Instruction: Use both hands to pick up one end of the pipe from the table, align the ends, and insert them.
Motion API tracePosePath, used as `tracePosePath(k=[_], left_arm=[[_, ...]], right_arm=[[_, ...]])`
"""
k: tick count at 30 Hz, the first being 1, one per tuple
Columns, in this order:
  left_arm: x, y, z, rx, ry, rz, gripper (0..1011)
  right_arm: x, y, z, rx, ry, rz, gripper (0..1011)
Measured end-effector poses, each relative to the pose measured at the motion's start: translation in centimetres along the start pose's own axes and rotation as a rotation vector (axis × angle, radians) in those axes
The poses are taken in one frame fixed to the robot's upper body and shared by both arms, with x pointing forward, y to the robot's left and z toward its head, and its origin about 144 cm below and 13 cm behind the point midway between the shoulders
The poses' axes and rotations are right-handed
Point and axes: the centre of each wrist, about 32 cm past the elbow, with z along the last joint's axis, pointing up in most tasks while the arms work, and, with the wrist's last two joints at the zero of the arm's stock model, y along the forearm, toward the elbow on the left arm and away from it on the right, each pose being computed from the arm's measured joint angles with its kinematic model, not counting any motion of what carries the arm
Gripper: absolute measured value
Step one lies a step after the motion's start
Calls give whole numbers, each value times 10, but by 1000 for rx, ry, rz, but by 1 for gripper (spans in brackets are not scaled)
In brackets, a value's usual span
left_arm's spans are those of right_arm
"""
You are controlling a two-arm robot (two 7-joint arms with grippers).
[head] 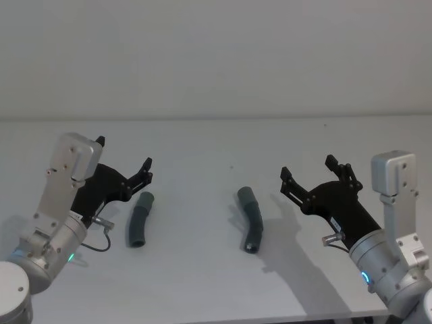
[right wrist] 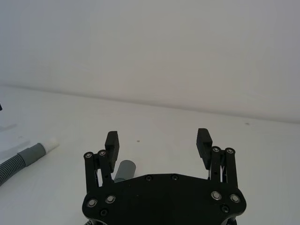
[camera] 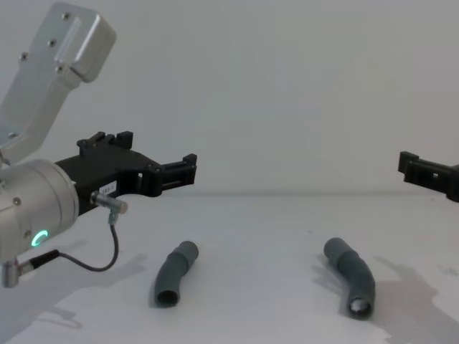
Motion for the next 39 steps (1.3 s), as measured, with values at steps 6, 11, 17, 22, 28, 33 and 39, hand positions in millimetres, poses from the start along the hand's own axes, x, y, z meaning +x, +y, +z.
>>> tracePosePath(k=[6, 11, 17, 22, 28, 33, 39], left_arm=[[0, 0, 0, 0, 0, 0, 1001], [0, 0, 0, 0, 0, 0, 1002], [0, 0, 0, 0, 0, 0, 1001], [0, 0, 0, 0, 0, 0, 1001], [0, 0, 0, 0, 0, 0, 1001], [0, 0, 0, 0, 0, 0, 1001], [0, 0, 0, 0, 0, 0, 1002]], right_arm=[[0, 0, 0, 0, 0, 0, 1002], [0, 0, 0, 0, 0, 0, 1002], [0, 0, 0, 0, 0, 0, 1002], [0, 0, 0, 0, 0, 0, 1002], [0, 0, 0, 0, 0, 0, 1002], [0, 0, 0, 0, 0, 0, 1002], [0, 0, 0, 0, 0, 0, 1002]])
